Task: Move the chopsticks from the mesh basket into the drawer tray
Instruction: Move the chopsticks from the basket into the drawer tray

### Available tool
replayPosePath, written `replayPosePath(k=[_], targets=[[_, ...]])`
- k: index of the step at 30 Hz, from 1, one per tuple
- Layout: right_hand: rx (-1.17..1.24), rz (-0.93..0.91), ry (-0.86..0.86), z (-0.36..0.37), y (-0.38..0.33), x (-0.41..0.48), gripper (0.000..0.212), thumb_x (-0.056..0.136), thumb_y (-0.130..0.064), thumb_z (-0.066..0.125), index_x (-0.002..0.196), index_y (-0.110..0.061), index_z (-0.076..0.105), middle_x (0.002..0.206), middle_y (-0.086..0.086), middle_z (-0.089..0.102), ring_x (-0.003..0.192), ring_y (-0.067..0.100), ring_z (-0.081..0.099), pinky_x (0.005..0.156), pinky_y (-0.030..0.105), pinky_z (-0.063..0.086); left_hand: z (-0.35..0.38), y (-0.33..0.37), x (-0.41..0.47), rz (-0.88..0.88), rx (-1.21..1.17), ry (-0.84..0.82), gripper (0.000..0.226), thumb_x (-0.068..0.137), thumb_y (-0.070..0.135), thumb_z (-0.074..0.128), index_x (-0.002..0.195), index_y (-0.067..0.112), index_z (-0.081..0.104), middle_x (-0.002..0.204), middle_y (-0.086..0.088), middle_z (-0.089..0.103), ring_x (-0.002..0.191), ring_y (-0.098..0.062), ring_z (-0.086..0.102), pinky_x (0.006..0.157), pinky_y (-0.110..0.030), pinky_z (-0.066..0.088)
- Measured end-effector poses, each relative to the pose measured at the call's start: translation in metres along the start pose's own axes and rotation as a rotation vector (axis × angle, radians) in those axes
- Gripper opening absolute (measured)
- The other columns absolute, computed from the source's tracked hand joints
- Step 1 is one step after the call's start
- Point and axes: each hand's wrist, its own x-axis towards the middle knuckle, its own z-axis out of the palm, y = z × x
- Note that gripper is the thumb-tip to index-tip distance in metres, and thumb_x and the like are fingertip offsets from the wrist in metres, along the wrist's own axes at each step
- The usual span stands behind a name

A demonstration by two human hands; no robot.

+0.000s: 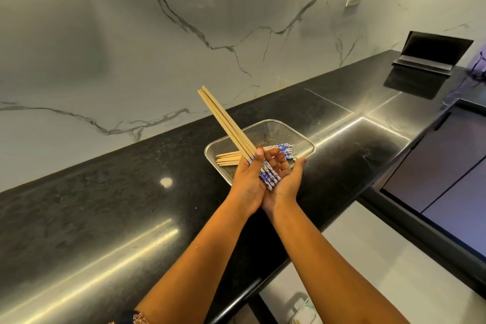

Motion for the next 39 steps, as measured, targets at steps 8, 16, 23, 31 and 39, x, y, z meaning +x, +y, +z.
replayPosePath(k=[8, 16, 23, 31, 39], targets=[[-0.456, 0.01, -0.012, -0.026, -0.033, -0.007, 0.05, 0.095, -0.051, 0.039, 0.105, -0.012, 0.067, 0.098, 0.014, 0.073, 0.09, 0.026, 0.072, 0.075, 0.035, 0.058, 0.013, -0.024, -0.003, -0.053, 0.035, 0.019, 0.022, 0.095, 0.022, 0.049, 0.113, 0.013, 0.058, 0.103, -0.012, 0.072, 0.098, -0.024, 0.069, 0.082, -0.038, 0.058], [-1.236, -0.207, -0.246, -0.057, -0.141, -0.04, 0.018, 0.09, -0.041, 0.056, 0.091, -0.03, 0.069, 0.079, -0.022, 0.071, 0.078, -0.007, 0.066, 0.057, 0.006, 0.049, 0.034, -0.103, -0.038, -0.18, 0.258, -0.145, 0.04, 0.093, 0.03, 0.049, 0.132, 0.019, 0.047, 0.123, -0.01, 0.064, 0.114, -0.028, 0.061, 0.098, -0.044, 0.049], [-1.342, -0.051, -0.283, -0.102, -0.181, -0.069, 0.016, 0.089, -0.019, 0.063, 0.101, -0.013, 0.072, 0.089, 0.005, 0.074, 0.081, 0.013, 0.071, 0.071, 0.022, 0.058, 0.04, -0.174, -0.089, -0.316, 0.276, -0.211, 0.033, 0.096, 0.028, 0.048, 0.123, 0.009, 0.047, 0.098, -0.009, 0.074, 0.097, -0.028, 0.069, 0.075, -0.029, 0.058], [-1.346, 0.151, -0.267, -0.163, -0.169, -0.094, 0.009, 0.088, -0.017, 0.064, 0.092, -0.018, 0.071, 0.082, -0.003, 0.075, 0.079, 0.013, 0.073, 0.067, 0.02, 0.057, 0.036, -0.213, -0.141, -0.403, 0.382, -0.218, 0.025, 0.1, 0.031, 0.036, 0.118, 0.022, 0.051, 0.108, -0.013, 0.069, 0.096, -0.024, 0.07, 0.078, -0.027, 0.058], [-1.344, 0.324, -0.255, -0.22, -0.139, -0.115, 0.01, 0.091, -0.015, 0.06, 0.091, -0.016, 0.07, 0.08, 0.0, 0.074, 0.072, 0.015, 0.073, 0.067, 0.022, 0.058, -0.011, -0.238, -0.171, -0.545, 0.655, -0.195, 0.011, 0.096, 0.021, 0.05, 0.105, 0.017, 0.056, 0.103, -0.005, 0.068, 0.102, -0.02, 0.064, 0.093, -0.038, 0.049]])
